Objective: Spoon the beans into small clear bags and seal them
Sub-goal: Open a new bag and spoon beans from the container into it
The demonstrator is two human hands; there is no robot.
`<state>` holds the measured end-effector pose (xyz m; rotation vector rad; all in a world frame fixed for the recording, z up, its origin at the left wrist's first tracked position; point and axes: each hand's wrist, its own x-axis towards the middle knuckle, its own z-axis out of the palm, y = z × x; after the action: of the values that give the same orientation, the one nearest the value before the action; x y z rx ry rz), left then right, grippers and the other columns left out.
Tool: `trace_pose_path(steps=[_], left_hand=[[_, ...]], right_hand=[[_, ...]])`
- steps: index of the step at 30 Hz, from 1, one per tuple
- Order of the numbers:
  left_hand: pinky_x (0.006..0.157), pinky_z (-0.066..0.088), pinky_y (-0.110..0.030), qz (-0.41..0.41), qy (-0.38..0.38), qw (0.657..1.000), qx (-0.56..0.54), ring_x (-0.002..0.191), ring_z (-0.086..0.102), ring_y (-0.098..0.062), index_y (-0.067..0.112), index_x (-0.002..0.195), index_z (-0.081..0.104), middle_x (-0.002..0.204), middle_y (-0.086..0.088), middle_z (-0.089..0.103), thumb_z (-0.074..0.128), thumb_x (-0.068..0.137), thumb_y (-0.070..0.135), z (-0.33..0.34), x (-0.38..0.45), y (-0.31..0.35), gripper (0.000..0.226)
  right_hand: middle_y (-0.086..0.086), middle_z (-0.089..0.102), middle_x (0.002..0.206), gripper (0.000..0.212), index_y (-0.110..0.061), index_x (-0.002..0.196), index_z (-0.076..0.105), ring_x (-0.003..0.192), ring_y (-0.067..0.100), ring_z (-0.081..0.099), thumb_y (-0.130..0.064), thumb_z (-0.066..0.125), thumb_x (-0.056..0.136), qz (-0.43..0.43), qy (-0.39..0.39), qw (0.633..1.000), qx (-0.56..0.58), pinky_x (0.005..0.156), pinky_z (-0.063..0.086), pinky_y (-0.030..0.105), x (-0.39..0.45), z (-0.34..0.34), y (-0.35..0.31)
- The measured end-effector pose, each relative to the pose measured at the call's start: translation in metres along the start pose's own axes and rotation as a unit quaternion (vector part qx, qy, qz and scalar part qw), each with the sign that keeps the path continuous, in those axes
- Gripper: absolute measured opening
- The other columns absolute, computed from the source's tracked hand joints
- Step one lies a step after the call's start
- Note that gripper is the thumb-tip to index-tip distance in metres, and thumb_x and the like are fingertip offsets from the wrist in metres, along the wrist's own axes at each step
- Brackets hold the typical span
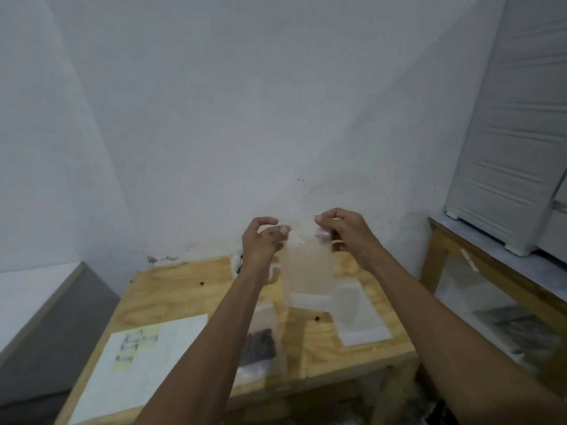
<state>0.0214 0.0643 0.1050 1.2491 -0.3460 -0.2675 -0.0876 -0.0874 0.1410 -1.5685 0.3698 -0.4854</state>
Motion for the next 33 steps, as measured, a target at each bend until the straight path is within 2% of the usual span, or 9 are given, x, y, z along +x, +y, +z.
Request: trace_pose_path(steps=[2, 5, 8, 10, 14, 17, 24, 29, 33], left_hand=[[0.068, 0.052, -0.028, 0.041, -0.026, 0.998, 0.035, 0.071, 0.065, -0.016, 0.008, 0.099, 0.058, 0.084, -0.009, 0.077, 0.071, 0.087, -0.007, -0.019, -0.002, 0.015, 0.023], [0.074, 0.05, -0.032, 0.092, -0.023, 0.99, 0.105, 0.075, 0.066, -0.013, 0.009, 0.094, 0.061, 0.084, -0.008, 0.075, 0.07, 0.086, -0.007, -0.045, -0.003, 0.028, 0.02], [0.081, 0.049, -0.032, 0.176, 0.066, 0.948, 0.256, 0.095, 0.061, -0.014, 0.021, 0.091, 0.063, 0.102, -0.001, 0.066, 0.077, 0.083, 0.007, -0.061, -0.004, 0.027, 0.021], [0.078, 0.047, -0.026, 0.212, 0.118, 0.922, 0.301, 0.092, 0.057, -0.013, 0.024, 0.09, 0.062, 0.101, 0.0, 0.061, 0.081, 0.082, 0.02, -0.065, -0.011, 0.028, 0.021], [0.058, 0.049, -0.025, 0.154, 0.098, 0.95, 0.255, 0.062, 0.063, -0.02, 0.017, 0.087, 0.06, 0.076, -0.008, 0.069, 0.084, 0.081, 0.029, -0.07, -0.014, 0.034, 0.027], [0.059, 0.061, -0.034, 0.095, 0.108, 0.973, 0.181, 0.066, 0.071, -0.032, 0.009, 0.093, 0.06, 0.08, -0.018, 0.069, 0.081, 0.082, 0.013, -0.074, -0.015, 0.034, 0.025], [0.069, 0.064, -0.038, 0.015, 0.065, 0.997, 0.029, 0.072, 0.072, -0.032, 0.004, 0.098, 0.06, 0.084, -0.024, 0.069, 0.072, 0.086, -0.003, -0.086, -0.02, 0.037, 0.018], [0.074, 0.063, -0.041, 0.026, 0.051, 0.998, 0.037, 0.072, 0.071, -0.029, 0.002, 0.093, 0.065, 0.082, -0.019, 0.069, 0.063, 0.089, -0.009, -0.092, -0.021, 0.037, 0.012], [0.075, 0.065, -0.046, 0.036, 0.081, 0.99, 0.107, 0.072, 0.073, -0.03, 0.0, 0.087, 0.073, 0.079, -0.016, 0.068, 0.058, 0.085, -0.012, -0.091, -0.013, 0.031, 0.019]], right_hand=[[0.009, 0.073, 0.085, 0.007, -0.01, 0.094, 0.071, 0.073, 0.019, 0.068, -0.009, 0.074, 0.088, 0.004, -0.058, 0.997, -0.054, 0.056, 0.051, 0.024, 0.001, 0.016, -0.012], [0.02, 0.076, 0.09, 0.02, -0.009, 0.098, 0.072, 0.075, 0.019, 0.063, 0.002, 0.072, 0.082, -0.015, -0.112, 0.984, -0.138, 0.062, 0.047, 0.028, 0.004, 0.043, -0.019], [0.017, 0.077, 0.086, 0.023, -0.006, 0.101, 0.069, 0.073, 0.021, 0.067, 0.006, 0.071, 0.081, -0.031, -0.114, 0.98, -0.157, 0.061, 0.052, 0.03, 0.006, 0.072, -0.016], [0.016, 0.077, 0.085, 0.023, -0.005, 0.1, 0.067, 0.073, 0.025, 0.068, 0.005, 0.071, 0.08, -0.038, -0.102, 0.982, -0.154, 0.058, 0.054, 0.031, 0.009, 0.088, -0.012], [0.016, 0.076, 0.082, 0.025, -0.005, 0.095, 0.064, 0.074, 0.025, 0.069, 0.005, 0.077, 0.076, -0.047, -0.095, 0.985, -0.139, 0.056, 0.054, 0.03, 0.01, 0.111, -0.003], [0.015, 0.076, 0.081, 0.025, -0.006, 0.095, 0.064, 0.074, 0.024, 0.069, 0.008, 0.075, 0.077, -0.051, -0.088, 0.984, -0.145, 0.056, 0.055, 0.03, 0.009, 0.119, -0.001], [0.013, 0.068, 0.073, 0.022, -0.005, 0.089, 0.063, 0.062, 0.017, 0.067, 0.003, 0.082, 0.08, -0.045, -0.106, 0.988, -0.106, 0.056, 0.056, 0.029, 0.008, 0.124, 0.007], [0.01, 0.072, 0.07, 0.019, -0.003, 0.096, 0.064, 0.063, 0.019, 0.07, -0.002, 0.08, 0.085, -0.022, -0.124, 0.991, -0.052, 0.057, 0.058, 0.028, 0.004, 0.125, 0.004], [0.008, 0.068, 0.069, 0.015, -0.007, 0.089, 0.07, 0.057, 0.014, 0.066, 0.007, 0.073, 0.084, -0.088, -0.067, 0.981, -0.156, 0.054, 0.055, 0.026, 0.007, 0.131, 0.009]])
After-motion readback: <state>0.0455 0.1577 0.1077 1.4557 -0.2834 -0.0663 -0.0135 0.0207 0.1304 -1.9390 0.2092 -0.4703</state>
